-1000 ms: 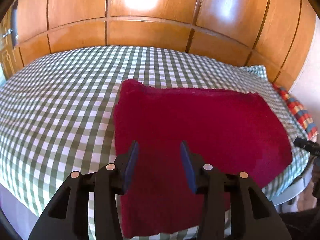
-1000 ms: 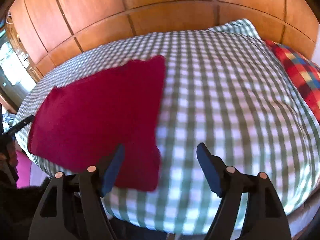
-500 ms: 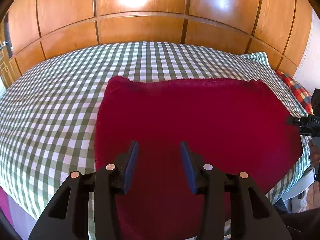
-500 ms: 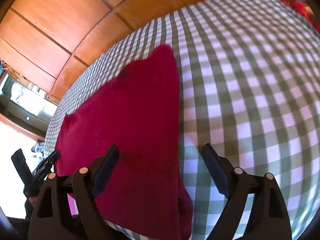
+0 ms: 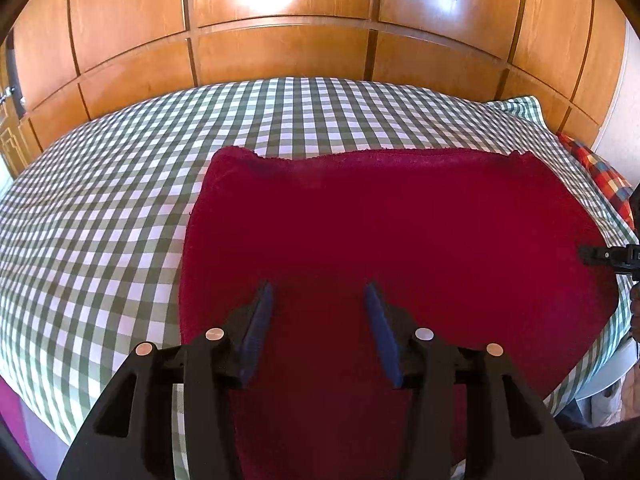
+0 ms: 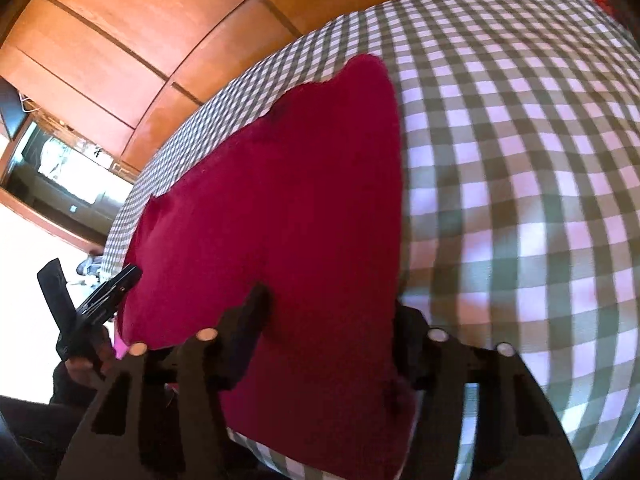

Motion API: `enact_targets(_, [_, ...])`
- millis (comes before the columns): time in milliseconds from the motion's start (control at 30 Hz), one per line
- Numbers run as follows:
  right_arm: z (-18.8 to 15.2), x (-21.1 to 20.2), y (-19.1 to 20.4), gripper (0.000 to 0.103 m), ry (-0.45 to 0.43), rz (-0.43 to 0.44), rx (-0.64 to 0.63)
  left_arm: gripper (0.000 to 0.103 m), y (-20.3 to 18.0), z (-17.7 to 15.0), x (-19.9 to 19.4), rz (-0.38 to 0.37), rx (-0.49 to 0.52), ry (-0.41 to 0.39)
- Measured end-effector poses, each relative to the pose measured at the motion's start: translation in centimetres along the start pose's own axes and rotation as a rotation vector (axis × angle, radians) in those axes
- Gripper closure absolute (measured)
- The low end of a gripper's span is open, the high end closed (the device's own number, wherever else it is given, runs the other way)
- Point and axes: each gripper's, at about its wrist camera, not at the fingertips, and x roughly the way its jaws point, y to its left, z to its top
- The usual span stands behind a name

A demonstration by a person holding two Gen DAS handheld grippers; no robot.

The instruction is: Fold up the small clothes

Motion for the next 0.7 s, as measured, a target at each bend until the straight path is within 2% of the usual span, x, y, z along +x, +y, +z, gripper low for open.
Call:
enact_targets(167, [-0.3, 1.2, 1.0, 0.053, -0.012, 0.006, 0.014, 0.055, 0.0, 0.0, 0.1, 0.005, 0.0, 0.0])
enact_targets(233, [-0.4, 1.3, 1.2, 0.06, -0.013, 0.006, 0.016, 0.055, 0.1, 0.1, 0.1, 0.005, -0.01, -0.001])
enact_targets(333, [-0.6, 1.4, 1.6, 0.065, -0.019, -0.005, 0.008, 0.055, 0.1, 0.4, -0.2, -0.006, -0.022, -0.006])
enact_targets(533, [-0.6, 1.8, 2.4, 0.068, -0.025, -0.024, 0.001, 0.055, 0.0, 0.4, -1.4, -0.013, -0.018, -0.034])
enact_targets(700, [-0.7, 2.6, 2.5, 0.064, -0.025, -0.039, 0.02, 0.055, 0.8, -0.1, -0.5, 0.016, -0.049, 0.005])
